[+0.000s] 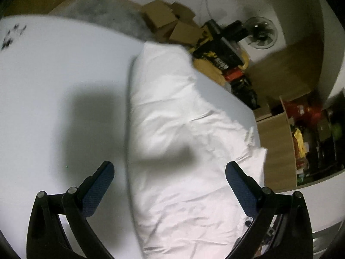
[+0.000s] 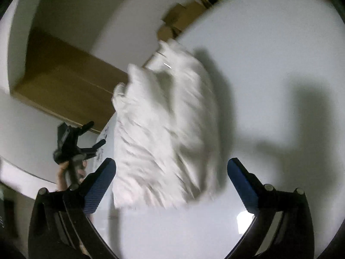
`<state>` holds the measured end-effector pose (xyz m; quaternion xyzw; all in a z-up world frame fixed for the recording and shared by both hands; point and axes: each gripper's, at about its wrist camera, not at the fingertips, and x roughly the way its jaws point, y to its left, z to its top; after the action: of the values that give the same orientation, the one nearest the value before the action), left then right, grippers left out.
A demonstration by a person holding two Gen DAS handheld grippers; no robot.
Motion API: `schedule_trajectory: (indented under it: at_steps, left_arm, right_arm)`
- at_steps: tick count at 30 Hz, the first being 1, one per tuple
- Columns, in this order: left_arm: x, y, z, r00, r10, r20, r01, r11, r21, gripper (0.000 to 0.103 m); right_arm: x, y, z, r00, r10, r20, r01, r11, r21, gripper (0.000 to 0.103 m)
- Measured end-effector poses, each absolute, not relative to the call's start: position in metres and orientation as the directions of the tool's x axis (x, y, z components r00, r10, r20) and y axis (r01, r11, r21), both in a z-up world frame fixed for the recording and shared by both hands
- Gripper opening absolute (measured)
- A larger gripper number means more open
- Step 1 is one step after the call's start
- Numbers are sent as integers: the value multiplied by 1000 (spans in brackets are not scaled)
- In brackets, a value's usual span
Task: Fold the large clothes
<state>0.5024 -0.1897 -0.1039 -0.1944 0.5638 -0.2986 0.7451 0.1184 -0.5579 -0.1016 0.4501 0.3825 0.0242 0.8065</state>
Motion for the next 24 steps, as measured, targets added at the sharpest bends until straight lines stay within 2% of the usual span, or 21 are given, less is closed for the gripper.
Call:
schedule_trajectory:
  at_steps: [5, 8, 12, 19, 24]
  left_arm:
    - [514, -188, -132, 157, -668, -727, 192, 743, -641, 103]
    - [523, -193, -143, 174, -633, -754, 211, 772, -600, 103]
    - [538, -202, -155, 126, -694, -709, 230, 715, -660, 103]
    - [559, -215, -162, 146, -754, -640, 288, 651, -702, 103]
    - [569, -233, -173, 111, -744, -658, 313, 655, -688, 103]
  right_arm:
    - [98, -550, -116, 707, 417, -571, 289, 567, 771, 103]
    - [98, -544, -118, 699, 432, -570, 274, 575, 771, 103]
    - [104, -541, -124, 683, 433, -588, 284, 584, 760, 103]
    - [127, -543, -144, 660, 451, -601, 319, 556, 767, 103]
    - [152, -535, -156, 643, 479, -598, 323, 538, 779, 103]
